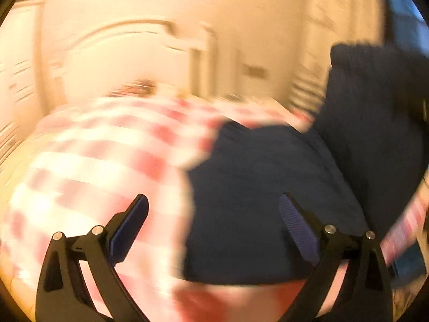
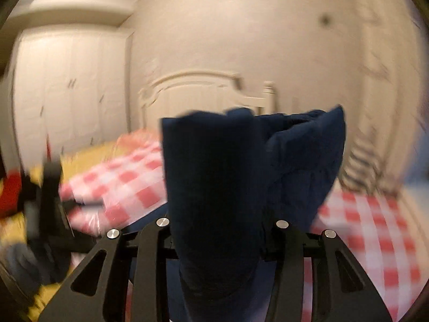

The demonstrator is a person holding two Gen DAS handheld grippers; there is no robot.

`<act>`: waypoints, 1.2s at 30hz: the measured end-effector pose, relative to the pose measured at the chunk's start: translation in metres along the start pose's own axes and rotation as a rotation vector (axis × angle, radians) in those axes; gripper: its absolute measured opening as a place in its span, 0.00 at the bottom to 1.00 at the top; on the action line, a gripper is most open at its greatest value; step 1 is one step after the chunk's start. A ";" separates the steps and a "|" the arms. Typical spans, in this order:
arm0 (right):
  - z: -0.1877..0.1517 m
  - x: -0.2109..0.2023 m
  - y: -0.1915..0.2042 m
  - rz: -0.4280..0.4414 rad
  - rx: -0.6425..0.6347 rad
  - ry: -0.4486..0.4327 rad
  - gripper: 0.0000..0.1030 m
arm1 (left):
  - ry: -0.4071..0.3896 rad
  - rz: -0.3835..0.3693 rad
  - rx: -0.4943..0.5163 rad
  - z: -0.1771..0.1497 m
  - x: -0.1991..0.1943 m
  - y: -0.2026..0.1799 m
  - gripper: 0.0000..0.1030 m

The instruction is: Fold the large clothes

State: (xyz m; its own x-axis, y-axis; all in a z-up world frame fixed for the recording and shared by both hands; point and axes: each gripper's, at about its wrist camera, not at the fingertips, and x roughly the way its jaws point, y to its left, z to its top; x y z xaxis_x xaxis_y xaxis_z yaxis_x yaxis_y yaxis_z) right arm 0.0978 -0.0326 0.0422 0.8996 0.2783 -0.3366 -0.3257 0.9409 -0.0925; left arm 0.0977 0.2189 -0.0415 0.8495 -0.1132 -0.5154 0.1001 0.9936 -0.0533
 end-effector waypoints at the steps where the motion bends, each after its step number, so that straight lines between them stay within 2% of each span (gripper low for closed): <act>1: 0.002 0.016 0.020 0.001 -0.058 0.027 0.43 | -0.019 0.022 -0.024 0.006 -0.006 0.014 0.94; 3: -0.004 0.063 0.073 -0.006 -0.214 0.134 0.43 | -0.057 0.073 -0.077 0.019 -0.019 0.045 0.94; 6: -0.047 0.127 0.132 0.021 -0.416 0.319 0.46 | -0.088 0.118 -0.141 0.037 -0.030 0.081 0.96; 9: -0.083 0.141 0.166 -0.073 -0.606 0.294 0.56 | -0.074 0.089 -0.132 0.052 -0.030 0.092 0.97; 11: -0.084 0.138 0.163 -0.067 -0.590 0.287 0.56 | -0.060 0.056 -0.098 0.067 -0.020 0.087 0.98; 15: -0.089 0.137 0.166 -0.096 -0.645 0.270 0.60 | 0.008 -0.071 -0.025 0.088 0.011 0.048 0.97; 18: -0.098 0.137 0.176 -0.141 -0.701 0.241 0.64 | 0.104 -0.216 0.058 0.110 0.050 -0.001 0.97; 21: -0.099 0.137 0.176 -0.141 -0.706 0.227 0.66 | 0.167 -0.221 0.166 0.124 0.085 -0.041 0.97; 24: -0.104 0.131 0.177 -0.151 -0.721 0.200 0.69 | 0.229 -0.137 0.337 0.125 0.127 -0.084 0.98; 25: -0.107 0.129 0.178 -0.151 -0.726 0.192 0.70 | 0.243 -0.111 0.364 0.123 0.137 -0.090 0.98; 27: -0.109 0.123 0.177 -0.130 -0.733 0.185 0.72 | 0.267 -0.010 0.418 0.107 0.168 -0.097 0.98; 29: -0.108 0.110 0.174 -0.070 -0.726 0.184 0.80 | 0.257 -0.010 0.403 0.097 0.184 -0.087 0.98; 30: -0.106 0.100 0.168 0.005 -0.701 0.190 0.81 | 0.237 -0.027 0.360 0.090 0.191 -0.077 0.98; 31: -0.104 0.090 0.162 0.061 -0.669 0.187 0.80 | 0.234 -0.018 0.315 0.087 0.196 -0.067 0.98; 33: -0.095 0.064 0.138 0.158 -0.544 0.155 0.73 | 0.221 0.024 0.251 0.082 0.201 -0.050 0.98; 36: -0.079 0.042 0.095 0.195 -0.357 0.114 0.69 | 0.192 0.052 0.222 0.076 0.201 -0.039 0.98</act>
State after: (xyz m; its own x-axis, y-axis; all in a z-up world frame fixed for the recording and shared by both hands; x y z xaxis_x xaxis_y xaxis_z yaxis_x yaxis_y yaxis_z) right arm 0.0813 0.0534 -0.0549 0.7800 0.4023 -0.4794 -0.5847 0.7414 -0.3293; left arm 0.3035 0.1570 -0.0779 0.7448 -0.0378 -0.6663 0.1881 0.9698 0.1552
